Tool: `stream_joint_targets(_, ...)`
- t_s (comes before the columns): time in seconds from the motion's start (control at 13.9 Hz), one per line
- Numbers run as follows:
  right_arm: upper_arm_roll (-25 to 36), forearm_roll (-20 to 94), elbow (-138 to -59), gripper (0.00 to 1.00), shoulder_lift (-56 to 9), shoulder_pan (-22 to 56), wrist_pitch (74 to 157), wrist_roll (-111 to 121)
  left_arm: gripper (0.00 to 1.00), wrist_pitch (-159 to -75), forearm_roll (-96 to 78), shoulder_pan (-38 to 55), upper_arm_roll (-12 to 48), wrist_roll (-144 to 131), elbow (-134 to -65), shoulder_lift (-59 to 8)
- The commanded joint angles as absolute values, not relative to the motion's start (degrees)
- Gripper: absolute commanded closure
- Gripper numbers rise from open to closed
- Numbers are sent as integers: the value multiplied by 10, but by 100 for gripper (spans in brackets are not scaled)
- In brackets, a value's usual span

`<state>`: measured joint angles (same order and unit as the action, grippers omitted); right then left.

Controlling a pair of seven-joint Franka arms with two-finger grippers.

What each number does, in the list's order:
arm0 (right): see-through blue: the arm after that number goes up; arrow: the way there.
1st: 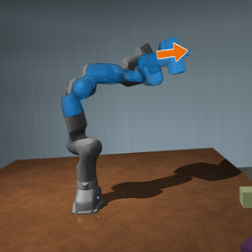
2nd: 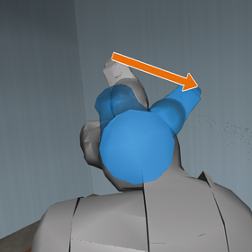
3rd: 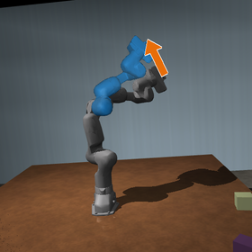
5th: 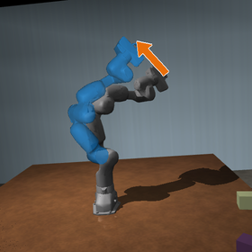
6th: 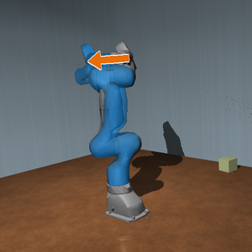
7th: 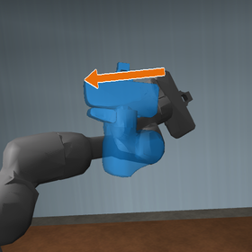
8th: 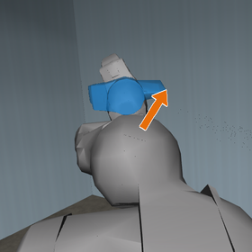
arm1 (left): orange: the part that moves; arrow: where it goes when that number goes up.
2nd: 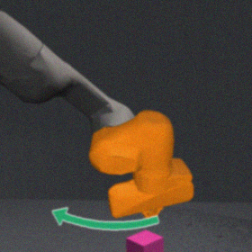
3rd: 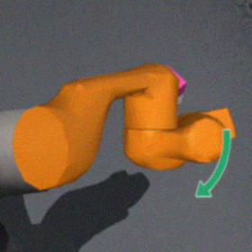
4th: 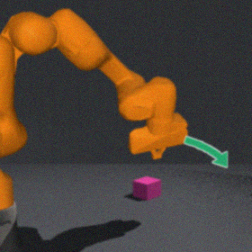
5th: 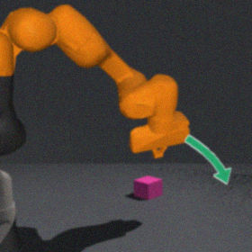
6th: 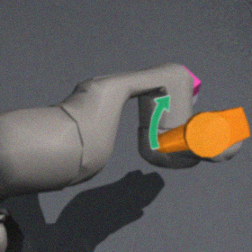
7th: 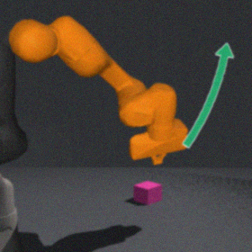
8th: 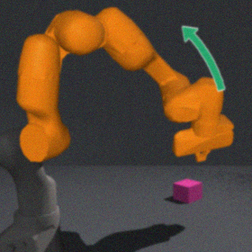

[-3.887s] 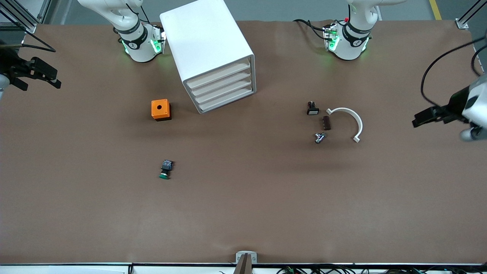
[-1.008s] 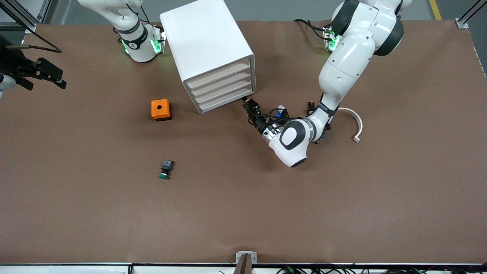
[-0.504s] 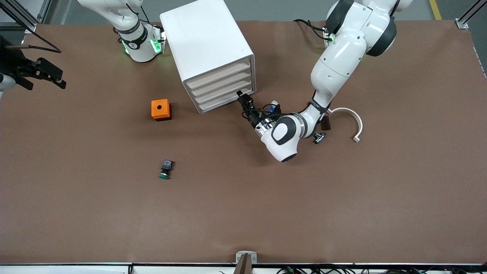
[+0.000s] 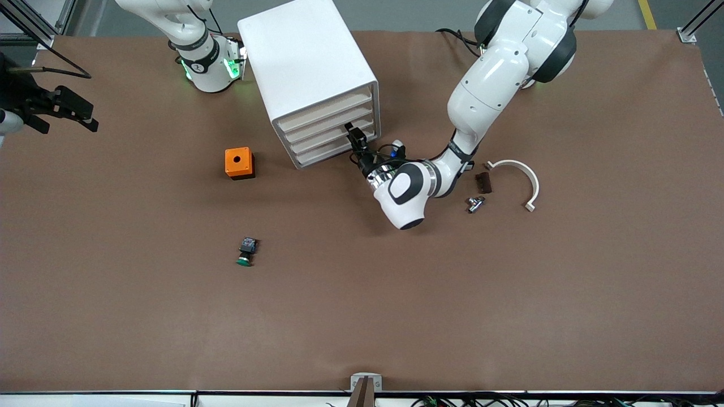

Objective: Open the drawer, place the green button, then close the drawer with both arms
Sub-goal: 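Grasp the drawer front with the left gripper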

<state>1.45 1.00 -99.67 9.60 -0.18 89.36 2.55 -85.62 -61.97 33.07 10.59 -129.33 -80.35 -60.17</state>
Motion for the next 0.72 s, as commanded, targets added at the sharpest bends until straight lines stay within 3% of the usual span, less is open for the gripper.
stream_joint_targets(0.0,14,10,-1006,0,107,-2,892,20,70,-844,-630,339,105,-1306,-793,-611)
stream_joint_targets(0.65,15,10,-1005,0,107,-2,892,20,95,-841,-631,344,105,-1317,-790,-618)
